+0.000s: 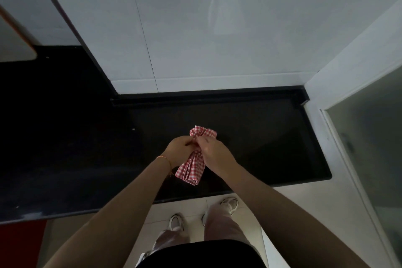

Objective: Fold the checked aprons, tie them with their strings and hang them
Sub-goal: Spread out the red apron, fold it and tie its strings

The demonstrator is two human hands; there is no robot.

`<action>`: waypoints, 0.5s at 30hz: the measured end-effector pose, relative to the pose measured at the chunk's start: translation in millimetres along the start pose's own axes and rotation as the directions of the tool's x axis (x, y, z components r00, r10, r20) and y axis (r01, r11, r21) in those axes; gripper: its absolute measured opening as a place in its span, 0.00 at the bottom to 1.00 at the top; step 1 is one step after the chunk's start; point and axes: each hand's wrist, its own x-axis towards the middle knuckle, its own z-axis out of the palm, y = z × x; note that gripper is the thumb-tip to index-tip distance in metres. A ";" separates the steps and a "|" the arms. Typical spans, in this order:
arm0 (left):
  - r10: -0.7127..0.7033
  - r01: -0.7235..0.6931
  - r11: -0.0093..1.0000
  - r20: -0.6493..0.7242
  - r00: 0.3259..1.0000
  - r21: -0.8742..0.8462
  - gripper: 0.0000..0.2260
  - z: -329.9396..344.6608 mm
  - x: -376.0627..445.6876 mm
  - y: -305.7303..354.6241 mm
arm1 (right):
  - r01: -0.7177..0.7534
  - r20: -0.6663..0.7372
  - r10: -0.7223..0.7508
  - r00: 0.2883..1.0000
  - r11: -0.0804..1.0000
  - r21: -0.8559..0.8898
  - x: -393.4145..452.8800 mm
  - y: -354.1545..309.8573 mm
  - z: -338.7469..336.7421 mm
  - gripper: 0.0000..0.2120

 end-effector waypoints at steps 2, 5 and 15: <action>-0.016 0.016 1.000 0.032 0.999 0.015 0.06 -0.2 -0.2 0.8 | 0.018 0.089 -0.013 0.996 0.998 -0.055 1.2 0.5 0.6 0.18; -0.020 0.017 0.999 0.072 0.997 0.038 0.07 -0.8 1.6 1.8 | 0.037 0.175 -0.025 0.984 0.997 -0.066 4.2 3.8 -2.5 0.19; -0.152 0.149 0.929 0.017 0.988 -0.340 0.02 1.8 -2.1 -18.8 | 0.119 0.185 -0.115 0.976 0.993 -0.011 2.5 13.8 -6.4 0.10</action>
